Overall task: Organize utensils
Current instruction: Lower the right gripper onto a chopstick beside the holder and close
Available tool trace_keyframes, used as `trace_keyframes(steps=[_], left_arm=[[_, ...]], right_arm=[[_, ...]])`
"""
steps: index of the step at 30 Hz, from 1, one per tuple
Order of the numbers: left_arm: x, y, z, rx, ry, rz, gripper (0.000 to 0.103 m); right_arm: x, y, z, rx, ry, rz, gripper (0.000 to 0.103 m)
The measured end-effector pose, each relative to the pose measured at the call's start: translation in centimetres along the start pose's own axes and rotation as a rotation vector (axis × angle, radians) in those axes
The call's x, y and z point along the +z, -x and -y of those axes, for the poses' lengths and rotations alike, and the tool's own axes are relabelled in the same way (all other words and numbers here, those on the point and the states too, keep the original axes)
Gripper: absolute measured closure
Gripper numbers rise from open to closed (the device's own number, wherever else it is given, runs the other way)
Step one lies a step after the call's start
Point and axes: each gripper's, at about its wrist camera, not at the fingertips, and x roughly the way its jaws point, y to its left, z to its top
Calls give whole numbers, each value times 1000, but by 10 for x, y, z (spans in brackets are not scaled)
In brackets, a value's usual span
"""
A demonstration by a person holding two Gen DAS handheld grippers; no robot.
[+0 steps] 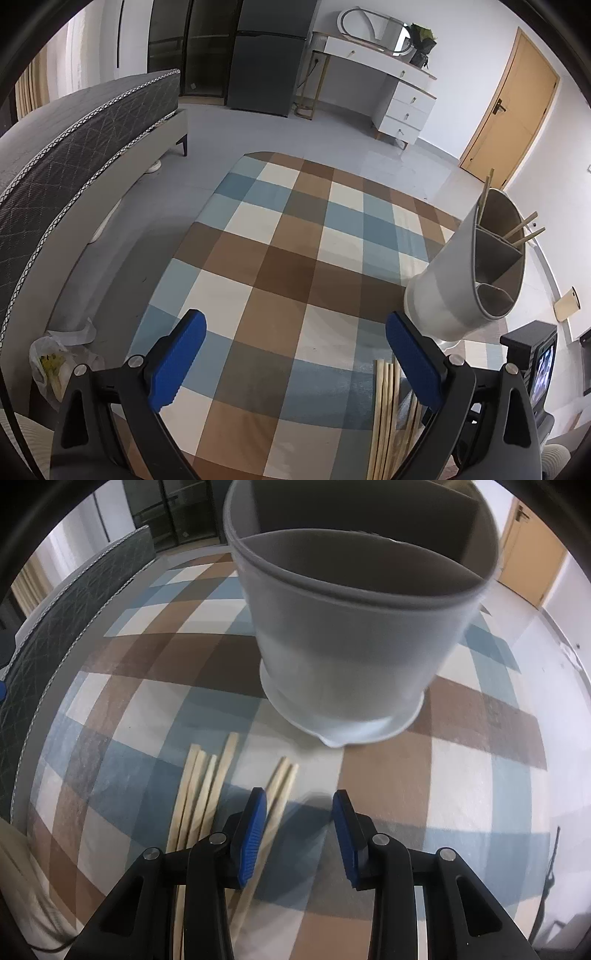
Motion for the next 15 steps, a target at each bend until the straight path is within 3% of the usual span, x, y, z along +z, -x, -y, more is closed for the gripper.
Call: trace_keyframes(steps=[12,15], left_arm=[[-3,-17,1,62,-6,-50,8],[-5,-22,6,80,-33,-58,8]], right_arm=[[2,-11,8,18,-10,9,77],[1,-11,10,14,9,28,86]])
